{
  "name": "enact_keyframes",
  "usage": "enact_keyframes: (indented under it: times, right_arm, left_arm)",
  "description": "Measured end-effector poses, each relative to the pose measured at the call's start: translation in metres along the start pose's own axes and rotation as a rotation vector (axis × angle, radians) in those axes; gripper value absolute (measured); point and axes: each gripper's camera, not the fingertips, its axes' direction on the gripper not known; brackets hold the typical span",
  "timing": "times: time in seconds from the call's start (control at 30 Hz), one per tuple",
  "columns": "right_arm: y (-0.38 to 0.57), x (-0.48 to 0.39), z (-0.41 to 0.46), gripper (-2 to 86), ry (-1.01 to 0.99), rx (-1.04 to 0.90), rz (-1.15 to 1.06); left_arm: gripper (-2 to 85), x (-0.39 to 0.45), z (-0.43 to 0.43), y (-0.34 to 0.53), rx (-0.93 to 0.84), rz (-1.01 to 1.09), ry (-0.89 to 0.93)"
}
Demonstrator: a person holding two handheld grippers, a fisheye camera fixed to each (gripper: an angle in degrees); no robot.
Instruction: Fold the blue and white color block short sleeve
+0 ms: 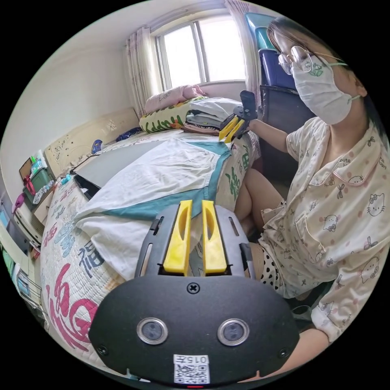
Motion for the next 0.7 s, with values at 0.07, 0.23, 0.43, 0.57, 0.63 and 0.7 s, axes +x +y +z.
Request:
enact_keyframes:
  times: [0.07,0.23,0.43,0.57,0.63,0.7]
  right_arm:
    - [-0.014,0.012,-0.005,1.1,-0.022,0.035,0.018]
    - [-0.036,0.026,-0.005,6.5,-0.081,0.026,-0.009]
    - [-0.073,0.046,0.006,1.9,-0.079,-0.011,0.022]
    - [-0.102,0.06,-0.002,-0.6,-0.101,0.008,0.059]
    - [-0.116,0.072,-0.011,-0.8,-0.127,0.038,0.092]
    - [-0.136,0.095,-0.021,-0.8,-0.139,0.066,0.138]
  left_arm:
    - [1.5,0.025,0.003,0.016,0.003,-0.006,0.021]
    - [5.3,0.105,0.002,0.061,-0.033,0.09,0.051]
    - [5.2,0.193,0.01,0.118,-0.094,0.177,-0.008]
    - [0.7,0.237,-0.007,0.17,-0.071,0.182,-0.01]
    - [0.3,0.249,-0.022,0.193,-0.026,0.18,-0.007]
    - [0.2,0.243,-0.041,0.211,0.066,0.182,-0.013]
